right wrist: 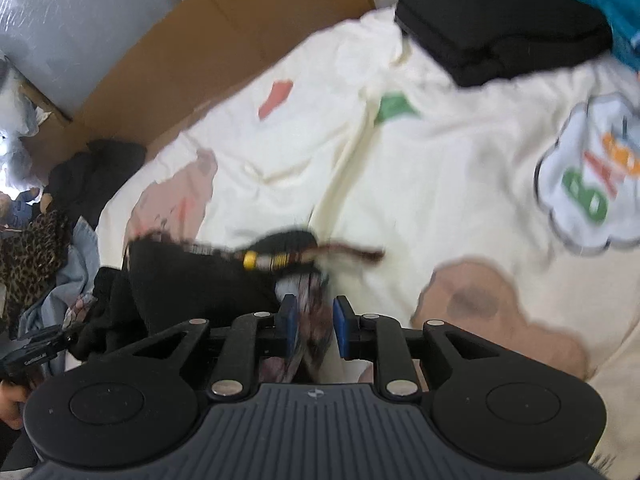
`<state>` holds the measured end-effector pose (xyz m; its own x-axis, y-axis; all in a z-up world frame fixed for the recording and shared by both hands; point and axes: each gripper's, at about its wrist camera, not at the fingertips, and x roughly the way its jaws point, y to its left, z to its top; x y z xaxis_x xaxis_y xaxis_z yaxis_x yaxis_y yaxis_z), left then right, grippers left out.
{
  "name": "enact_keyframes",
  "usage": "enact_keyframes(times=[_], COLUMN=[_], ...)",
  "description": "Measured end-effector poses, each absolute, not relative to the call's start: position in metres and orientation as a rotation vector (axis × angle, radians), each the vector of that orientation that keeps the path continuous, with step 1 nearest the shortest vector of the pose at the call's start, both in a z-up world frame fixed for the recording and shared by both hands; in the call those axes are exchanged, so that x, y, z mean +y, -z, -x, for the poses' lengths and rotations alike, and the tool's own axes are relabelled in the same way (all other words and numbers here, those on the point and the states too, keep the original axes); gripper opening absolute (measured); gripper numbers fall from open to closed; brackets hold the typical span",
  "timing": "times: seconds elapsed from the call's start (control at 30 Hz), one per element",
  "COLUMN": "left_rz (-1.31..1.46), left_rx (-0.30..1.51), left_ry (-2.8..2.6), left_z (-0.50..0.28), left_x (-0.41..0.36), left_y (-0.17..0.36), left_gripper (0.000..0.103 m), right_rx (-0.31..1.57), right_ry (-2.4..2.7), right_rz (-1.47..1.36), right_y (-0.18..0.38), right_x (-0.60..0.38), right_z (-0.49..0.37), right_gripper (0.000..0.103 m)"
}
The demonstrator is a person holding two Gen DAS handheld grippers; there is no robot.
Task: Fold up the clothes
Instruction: 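Pull the garment with the right tool away from the left tool's grip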
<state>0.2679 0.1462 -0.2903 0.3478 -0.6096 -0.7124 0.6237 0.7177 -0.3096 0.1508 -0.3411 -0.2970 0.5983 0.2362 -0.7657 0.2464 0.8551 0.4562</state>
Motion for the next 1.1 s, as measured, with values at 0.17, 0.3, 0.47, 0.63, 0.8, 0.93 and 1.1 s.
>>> enact_keyframes(times=[0.17,0.3,0.47,0.63,0.8,0.93,1.1], left_rz=[-0.014,0.020,0.019,0.017,0.006,0.005,0.009], left_rx=[0.939,0.949,0.949,0.950,0.949,0.945,0.935], left_ry=[0.785,0.800,0.794,0.799,0.791,0.787,0.788], left_z=[-0.276,-0.282,-0.290,-0.297,-0.299,-0.300,-0.298], left_x=[0.139,0.137,0.131,0.124,0.118,0.117,0.119], left_y=[0.288,0.285,0.282,0.279,0.279,0.279,0.278], left_gripper=[0.018,0.038,0.045,0.048,0.049,0.049,0.049], right_rx=[0.920,0.940,0.956,0.991,1.009,1.018,0.973], right_ry=[-0.030,-0.092,-0.153,-0.178,-0.238,-0.263,-0.281], right_rz=[-0.488,-0.380,-0.244,-0.122,0.060,0.095,0.080], right_y=[0.285,0.286,0.296,0.312,0.315,0.296,0.262], right_x=[-0.343,-0.325,-0.296,-0.278,-0.260,-0.254,-0.256], right_z=[-0.177,-0.196,-0.209,-0.222,-0.223,-0.224,-0.216], right_gripper=[0.027,0.039,0.043,0.043,0.025,0.009,0.009])
